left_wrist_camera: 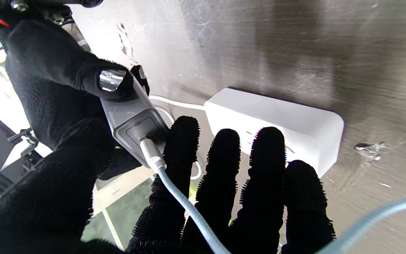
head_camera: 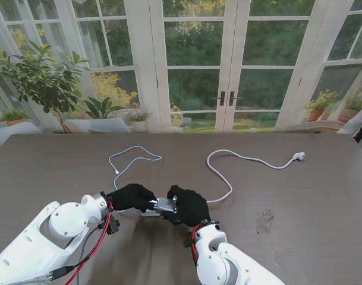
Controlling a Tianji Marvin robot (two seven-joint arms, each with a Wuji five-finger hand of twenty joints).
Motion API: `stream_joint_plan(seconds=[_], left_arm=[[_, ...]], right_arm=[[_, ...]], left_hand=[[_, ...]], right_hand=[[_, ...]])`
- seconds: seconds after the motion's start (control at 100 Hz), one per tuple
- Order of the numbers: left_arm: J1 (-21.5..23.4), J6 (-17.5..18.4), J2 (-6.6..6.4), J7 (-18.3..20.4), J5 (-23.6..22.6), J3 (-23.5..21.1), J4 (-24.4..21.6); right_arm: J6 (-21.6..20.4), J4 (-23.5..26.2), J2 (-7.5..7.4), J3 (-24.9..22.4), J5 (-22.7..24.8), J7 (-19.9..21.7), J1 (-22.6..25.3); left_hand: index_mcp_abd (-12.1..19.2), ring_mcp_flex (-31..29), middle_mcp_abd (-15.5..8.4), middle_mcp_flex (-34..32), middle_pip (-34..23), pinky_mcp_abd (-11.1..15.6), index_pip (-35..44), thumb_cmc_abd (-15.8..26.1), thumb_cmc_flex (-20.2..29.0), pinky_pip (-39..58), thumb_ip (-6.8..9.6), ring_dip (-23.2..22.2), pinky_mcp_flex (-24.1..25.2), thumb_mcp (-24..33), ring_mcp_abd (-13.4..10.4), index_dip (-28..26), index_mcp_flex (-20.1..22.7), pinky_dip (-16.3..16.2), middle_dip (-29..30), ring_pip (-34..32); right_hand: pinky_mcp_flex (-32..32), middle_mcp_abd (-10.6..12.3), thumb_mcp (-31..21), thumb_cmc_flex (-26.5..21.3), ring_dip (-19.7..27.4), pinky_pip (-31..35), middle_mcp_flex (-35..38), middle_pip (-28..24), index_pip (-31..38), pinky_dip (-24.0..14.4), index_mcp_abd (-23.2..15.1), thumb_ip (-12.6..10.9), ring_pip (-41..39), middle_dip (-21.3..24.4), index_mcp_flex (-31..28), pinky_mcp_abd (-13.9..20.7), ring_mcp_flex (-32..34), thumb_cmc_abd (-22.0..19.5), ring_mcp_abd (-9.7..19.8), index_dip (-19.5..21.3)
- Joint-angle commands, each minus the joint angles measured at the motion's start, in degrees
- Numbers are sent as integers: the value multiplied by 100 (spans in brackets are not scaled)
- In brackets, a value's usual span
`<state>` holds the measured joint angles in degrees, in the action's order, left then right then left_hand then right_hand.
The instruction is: Set up the charging station
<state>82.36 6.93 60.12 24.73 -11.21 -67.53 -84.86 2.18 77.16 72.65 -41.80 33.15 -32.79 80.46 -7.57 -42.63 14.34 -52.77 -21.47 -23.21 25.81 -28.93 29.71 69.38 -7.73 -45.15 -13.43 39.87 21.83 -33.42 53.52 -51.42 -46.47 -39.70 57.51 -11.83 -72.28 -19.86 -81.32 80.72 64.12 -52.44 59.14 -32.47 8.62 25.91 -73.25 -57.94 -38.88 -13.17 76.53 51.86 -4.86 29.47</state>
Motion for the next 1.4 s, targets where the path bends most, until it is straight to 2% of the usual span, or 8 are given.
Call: stream_joint_plan(seconds=[0.0, 0.08, 0.18, 0.49, 0.59, 0.73, 1.08, 1.39], left_arm=[[56, -79, -34, 186, -6, -44, -86], [113, -140, -42, 200, -48, -127, -152], [219, -212, -67, 239, -183, -279, -299], [432, -323, -105, 403, -172, -589, -597], [416, -270, -102, 404, -104, -579, -562], [375, 17, -41, 112, -72, -512, -398], [246, 516, 26, -205, 28, -335, -126], [329, 149, -3, 28, 152, -423, -292]], right_arm=[[-34, 127, 40, -11, 18, 93, 5], [-40, 143, 29, -21, 24, 114, 10], [-44, 153, 25, -33, 25, 125, 11], [-40, 199, -3, -78, 38, 174, 43], [-36, 210, -6, -88, 32, 184, 54], [-31, 216, -4, -95, 19, 185, 61], [-39, 233, -6, -86, 20, 191, 70], [-24, 248, -9, -95, 19, 204, 74]], left_hand=[[176, 85, -37, 97, -1, 144, -134, -46, -129, 11, 85, -54, 125, 143, -128, 94, -63, -147, -43, -111], [107, -40, -34, -41, -26, 106, -78, -104, -17, 7, 73, -13, 49, 475, -132, 57, -52, -141, 30, -103], [262, -216, -158, -271, -156, 68, 530, -338, 783, 13, -421, 45, -87, 388, -167, -368, -178, -87, 36, -129], [619, -484, -305, -591, -364, -7, 2259, -224, 1401, 65, -361, 27, -234, 359, -174, -230, -361, -29, -80, -240], [741, -729, -443, -918, -363, -26, 2610, -236, 1630, 182, -404, -9, -387, 668, -215, 5, -178, -25, -1280, -413], [745, -1294, -644, -1584, -316, -62, 2391, -493, 1873, 426, -471, -8, -866, 1092, -323, 382, 147, 25, -1453, -633], [603, -2308, -542, -2270, -123, 521, 2319, -1404, 1801, 1557, -564, -294, -1925, 1561, -764, 1697, 995, 152, -910, -1666], [364, -1579, -345, -1329, -309, 154, 1018, -1213, 496, 1263, -636, -400, -1152, 965, -520, 320, 330, -152, 28, -1245]], right_hand=[[127, 944, -1172, -972, 3682, -13, 330, -487, 2047, -48, -1046, -384, -40, -188, -439, 270, -93, -554, 750, 355], [129, 939, -1175, -969, 3682, -10, 333, -489, 2046, -48, -1046, -382, -42, -186, -439, 265, -96, -555, 720, 355], [131, 937, -1174, -969, 3683, -8, 334, -490, 2049, -47, -1049, -381, -43, -186, -442, 263, -94, -553, 738, 358], [137, 941, -1172, -965, 3683, -5, 334, -490, 2046, -44, -1064, -379, -46, -183, -443, 272, -94, -558, 730, 372], [139, 947, -1174, -961, 3683, -1, 332, -490, 2045, -44, -1064, -378, -48, -184, -443, 269, -94, -561, 737, 373], [144, 942, -1172, -962, 3681, 1, 330, -491, 2045, -43, -1064, -378, -53, -185, -443, 268, -95, -563, 730, 374], [154, 947, -1172, -959, 3681, 10, 337, -490, 2044, -43, -1064, -379, -55, -181, -443, 274, -96, -562, 755, 374], [154, 939, -1172, -964, 3678, 12, 338, -492, 2044, -42, -1064, -381, -65, -185, -443, 259, -93, -562, 748, 374]])
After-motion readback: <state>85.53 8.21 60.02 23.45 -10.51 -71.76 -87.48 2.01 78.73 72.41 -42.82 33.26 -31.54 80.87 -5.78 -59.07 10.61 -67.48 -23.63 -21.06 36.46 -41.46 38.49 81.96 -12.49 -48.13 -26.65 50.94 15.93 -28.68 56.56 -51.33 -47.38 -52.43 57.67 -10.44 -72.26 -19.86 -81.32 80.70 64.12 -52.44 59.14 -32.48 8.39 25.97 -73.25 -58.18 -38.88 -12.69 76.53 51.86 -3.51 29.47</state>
